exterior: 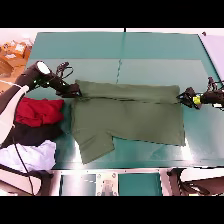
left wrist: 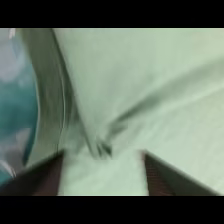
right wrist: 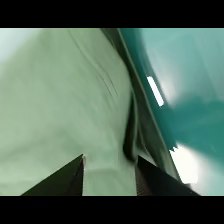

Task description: Fold the shirts.

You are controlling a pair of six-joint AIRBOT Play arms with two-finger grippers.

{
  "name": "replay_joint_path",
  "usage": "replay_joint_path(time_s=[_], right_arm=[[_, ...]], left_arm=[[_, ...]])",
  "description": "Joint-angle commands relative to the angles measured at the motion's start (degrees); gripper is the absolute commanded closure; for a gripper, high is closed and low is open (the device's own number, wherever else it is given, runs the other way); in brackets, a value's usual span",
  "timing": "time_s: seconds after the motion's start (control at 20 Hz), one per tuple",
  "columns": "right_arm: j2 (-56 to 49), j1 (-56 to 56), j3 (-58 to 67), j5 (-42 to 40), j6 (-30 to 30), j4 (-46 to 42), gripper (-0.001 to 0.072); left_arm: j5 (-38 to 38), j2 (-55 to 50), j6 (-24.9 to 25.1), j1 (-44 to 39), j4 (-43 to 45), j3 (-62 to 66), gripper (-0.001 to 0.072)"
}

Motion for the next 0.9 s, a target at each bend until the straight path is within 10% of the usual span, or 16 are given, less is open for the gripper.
replay_joint_path(time_s=[0.0, 0.15, 0.35, 0.65, 0.7, 0.75, 0.85], right_arm=[[0.35, -3.21, 1.33, 8.24, 5.38, -5.99, 0.049], [3.63, -6.91, 0.66, 13.11, 8.66, -6.69, 0.0695], [14.71, -7.39, -7.58, 13.79, 9.6, -6.67, 0.0696], [37.24, -7.41, -28.72, 14.71, 13.7, -8.55, 0.0695], [40.06, -7.41, -31.78, 16.0, 13.7, -7.48, 0.0619], [41.77, -7.41, -34.21, 17.27, 13.64, -6.14, 0.0416], [42.84, -7.39, -38.14, 18.73, 13.64, -5.07, 0.0297]], left_arm=[[-10.73, 0.44, -3.13, 1.31, 2.6, 0.42, 0.013], [-19.21, 2.6, -4.37, 4.22, 2.64, 0.04, 0.0135], [-18.49, 12.79, -3.82, 5.07, 3.98, -8.04, 0.0686], [-8.48, 37.38, -7.28, 5.07, 2.36, -37.73, 0.0622], [-7.32, 40.48, -7.28, 5.07, 0.48, -42.69, 0.0324], [-6.19, 42.62, -7.21, 5.05, -1.42, -46.97, 0.0209], [-2.86, 44.37, -6.29, 5.07, -5.11, -54.53, 0.0212]])
